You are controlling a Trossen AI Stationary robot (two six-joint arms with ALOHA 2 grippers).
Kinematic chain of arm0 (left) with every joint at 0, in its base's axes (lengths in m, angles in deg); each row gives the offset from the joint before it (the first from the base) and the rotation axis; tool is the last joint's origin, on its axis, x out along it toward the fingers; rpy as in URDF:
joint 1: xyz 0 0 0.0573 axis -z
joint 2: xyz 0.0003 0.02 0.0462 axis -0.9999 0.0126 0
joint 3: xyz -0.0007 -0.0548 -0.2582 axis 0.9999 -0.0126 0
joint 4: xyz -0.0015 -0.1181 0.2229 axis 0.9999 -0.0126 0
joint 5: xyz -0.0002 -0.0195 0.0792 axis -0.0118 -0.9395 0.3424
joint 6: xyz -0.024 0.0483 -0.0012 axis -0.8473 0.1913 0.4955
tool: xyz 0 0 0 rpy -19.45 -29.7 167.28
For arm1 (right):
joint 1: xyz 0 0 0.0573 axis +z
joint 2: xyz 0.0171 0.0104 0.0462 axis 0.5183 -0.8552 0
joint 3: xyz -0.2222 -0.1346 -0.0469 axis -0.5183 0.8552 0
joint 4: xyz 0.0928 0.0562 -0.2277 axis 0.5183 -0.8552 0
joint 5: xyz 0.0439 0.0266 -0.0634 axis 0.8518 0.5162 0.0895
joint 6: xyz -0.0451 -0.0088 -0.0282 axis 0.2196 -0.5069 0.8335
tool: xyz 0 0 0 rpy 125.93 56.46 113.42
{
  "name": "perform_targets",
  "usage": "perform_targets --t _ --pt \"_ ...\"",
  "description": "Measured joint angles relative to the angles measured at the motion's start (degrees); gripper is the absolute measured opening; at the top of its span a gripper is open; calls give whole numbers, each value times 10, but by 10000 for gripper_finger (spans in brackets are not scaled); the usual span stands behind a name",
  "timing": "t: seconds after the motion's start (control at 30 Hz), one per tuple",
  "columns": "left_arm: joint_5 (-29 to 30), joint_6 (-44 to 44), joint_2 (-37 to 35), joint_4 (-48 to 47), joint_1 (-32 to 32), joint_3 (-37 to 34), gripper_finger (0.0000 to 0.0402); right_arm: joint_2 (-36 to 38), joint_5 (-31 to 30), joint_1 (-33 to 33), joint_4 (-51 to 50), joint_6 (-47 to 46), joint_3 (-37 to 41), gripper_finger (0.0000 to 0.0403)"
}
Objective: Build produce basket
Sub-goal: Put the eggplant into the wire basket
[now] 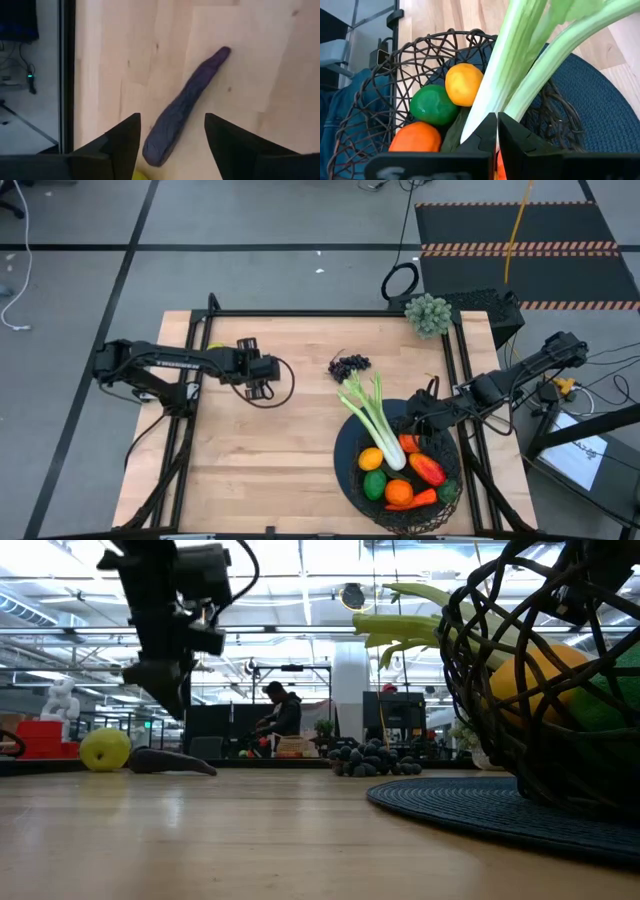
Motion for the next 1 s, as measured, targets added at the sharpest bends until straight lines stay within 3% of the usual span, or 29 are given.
perform_targets --t 0.47,1.0 --pt "-35 88 0 85 -59 -66 317 1 0 0 0 13 0 11" --pt "-36 179 8 142 -103 -111 267 1 0 0 0 13 0 11"
